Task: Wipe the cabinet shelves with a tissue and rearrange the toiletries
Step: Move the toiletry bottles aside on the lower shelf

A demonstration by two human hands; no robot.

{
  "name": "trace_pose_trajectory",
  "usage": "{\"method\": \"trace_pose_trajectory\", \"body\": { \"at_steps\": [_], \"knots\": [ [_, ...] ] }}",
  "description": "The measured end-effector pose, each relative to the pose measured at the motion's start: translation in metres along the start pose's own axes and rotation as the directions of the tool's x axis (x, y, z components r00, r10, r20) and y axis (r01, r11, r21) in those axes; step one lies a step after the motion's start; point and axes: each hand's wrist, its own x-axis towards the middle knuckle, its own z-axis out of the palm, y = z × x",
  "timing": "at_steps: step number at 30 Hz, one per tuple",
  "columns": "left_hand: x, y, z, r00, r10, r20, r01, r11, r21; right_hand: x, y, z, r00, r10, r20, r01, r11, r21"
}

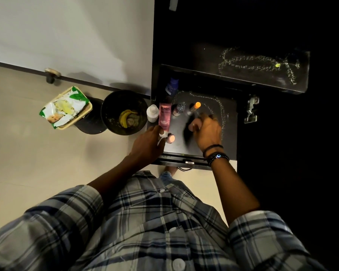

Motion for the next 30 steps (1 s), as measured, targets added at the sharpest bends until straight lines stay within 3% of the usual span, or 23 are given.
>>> {"method": "trace_pose_trajectory", "body": {
  "at_steps": [4,11,19,24,27,30],
  "knots": [
    [0.001,0.005,0.000,1.000,0.024,0.001,-0.024,1.000,0.009,0.006,-0.003,0.000,0.995,0.050,0.086,-0.054,0.998,0.037],
    [0.002,-0.004,0.001,1.000,-0.009,0.029,0.009,1.000,-0.007,-0.006,-0.034,-0.001,0.985,-0.142,0.097,0.140,0.990,0.023],
    [0.000,-0.008,-0.002,0.997,-0.074,0.037,0.074,0.997,-0.010,-0.004,-0.037,0.020,0.973,-0.203,0.111,0.203,0.979,0.014],
    [-0.001,-0.007,-0.001,0.997,-0.067,0.028,0.068,0.997,-0.028,0.003,-0.021,0.010,0.994,-0.100,-0.050,0.107,0.982,0.159],
    [-0.002,-0.007,-0.001,0.999,-0.048,0.013,0.049,0.998,-0.029,0.022,-0.009,-0.001,0.984,-0.045,-0.172,0.073,0.985,0.157],
    [-0.003,-0.004,-0.004,0.999,-0.044,-0.008,0.044,0.998,-0.037,0.047,-0.001,-0.008,0.988,-0.064,-0.141,0.081,0.989,0.120]
  ]
}}
